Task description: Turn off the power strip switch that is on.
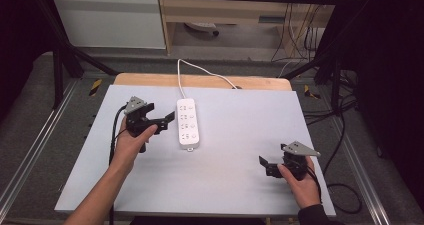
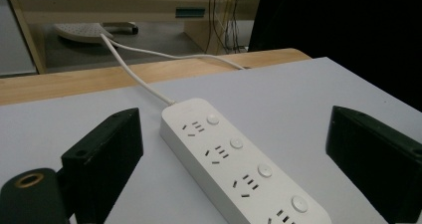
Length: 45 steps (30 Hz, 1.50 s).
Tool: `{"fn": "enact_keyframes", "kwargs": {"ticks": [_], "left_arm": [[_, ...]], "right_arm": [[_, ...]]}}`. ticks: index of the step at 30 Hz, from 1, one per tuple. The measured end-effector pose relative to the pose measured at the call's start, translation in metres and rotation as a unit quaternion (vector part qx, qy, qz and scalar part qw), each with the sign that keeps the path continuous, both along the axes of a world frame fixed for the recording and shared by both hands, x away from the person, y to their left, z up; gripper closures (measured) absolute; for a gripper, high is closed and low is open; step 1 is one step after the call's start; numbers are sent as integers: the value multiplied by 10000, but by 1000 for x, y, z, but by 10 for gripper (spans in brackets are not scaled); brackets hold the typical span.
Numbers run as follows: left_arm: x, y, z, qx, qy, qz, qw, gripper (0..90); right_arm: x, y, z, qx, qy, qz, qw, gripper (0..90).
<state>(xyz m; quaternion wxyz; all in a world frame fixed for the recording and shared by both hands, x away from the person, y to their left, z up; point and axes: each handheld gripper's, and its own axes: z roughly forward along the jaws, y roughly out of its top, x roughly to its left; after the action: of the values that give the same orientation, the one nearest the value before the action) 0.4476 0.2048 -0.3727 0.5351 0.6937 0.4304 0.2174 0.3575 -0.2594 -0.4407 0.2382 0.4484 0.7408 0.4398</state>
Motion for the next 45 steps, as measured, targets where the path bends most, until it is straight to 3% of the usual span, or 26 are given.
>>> {"fn": "enact_keyframes", "kwargs": {"ticks": [16, 27, 34, 45], "left_arm": [[10, -4, 15, 73, -127, 58, 9999, 42], [25, -12, 22, 133, -181, 61, 9997, 53], [37, -21, 18, 286, -192, 67, 9994, 61], [56, -33, 5, 248, -81, 83, 9996, 65]], "right_arm": [[-1, 0, 1, -7, -14, -1, 10000, 33], [-1, -1, 1, -4, -50, -43, 10000, 36], [-1, -1, 1, -33, -84, -42, 10000, 41], [-1, -1, 1, 31, -99, -19, 9999, 41]]}}
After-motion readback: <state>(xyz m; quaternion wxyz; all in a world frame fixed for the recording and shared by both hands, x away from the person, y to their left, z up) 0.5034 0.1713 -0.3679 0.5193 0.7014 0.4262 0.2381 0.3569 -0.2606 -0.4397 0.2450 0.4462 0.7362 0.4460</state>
